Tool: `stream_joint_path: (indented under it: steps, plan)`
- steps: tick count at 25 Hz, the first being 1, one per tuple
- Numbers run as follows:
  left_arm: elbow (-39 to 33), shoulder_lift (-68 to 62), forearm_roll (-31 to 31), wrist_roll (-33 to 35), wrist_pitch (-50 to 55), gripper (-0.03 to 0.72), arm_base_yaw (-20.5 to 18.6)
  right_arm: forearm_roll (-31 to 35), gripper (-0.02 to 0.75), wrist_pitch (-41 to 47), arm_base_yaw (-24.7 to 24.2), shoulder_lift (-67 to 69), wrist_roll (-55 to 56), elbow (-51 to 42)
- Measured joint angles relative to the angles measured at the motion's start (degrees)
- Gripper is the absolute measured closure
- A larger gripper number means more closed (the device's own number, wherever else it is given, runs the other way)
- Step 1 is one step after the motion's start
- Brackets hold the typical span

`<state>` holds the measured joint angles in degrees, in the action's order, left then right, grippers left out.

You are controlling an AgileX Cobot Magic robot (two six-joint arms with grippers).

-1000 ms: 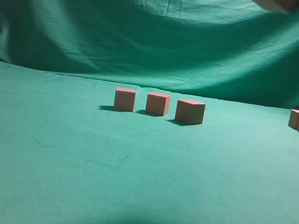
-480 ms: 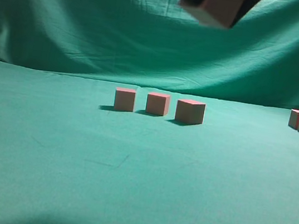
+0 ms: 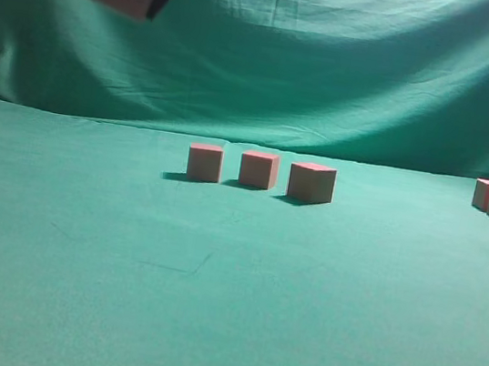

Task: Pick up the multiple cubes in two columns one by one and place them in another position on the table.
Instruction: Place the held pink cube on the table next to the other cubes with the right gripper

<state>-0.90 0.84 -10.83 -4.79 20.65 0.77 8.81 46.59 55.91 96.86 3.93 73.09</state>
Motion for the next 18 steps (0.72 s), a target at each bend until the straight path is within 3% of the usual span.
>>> stream_joint_path:
  steps: [8,18]
  plan:
    - [0.0,0.0,0.0,0.0,0.0,0.688,0.0,-28.0,0.470,19.2,0.2,15.4,19.6,26.8]
    - [0.0,0.0,0.0,0.0,0.0,0.688,0.0,-30.7,0.470,23.7,0.0,28.4,31.3,38.7]
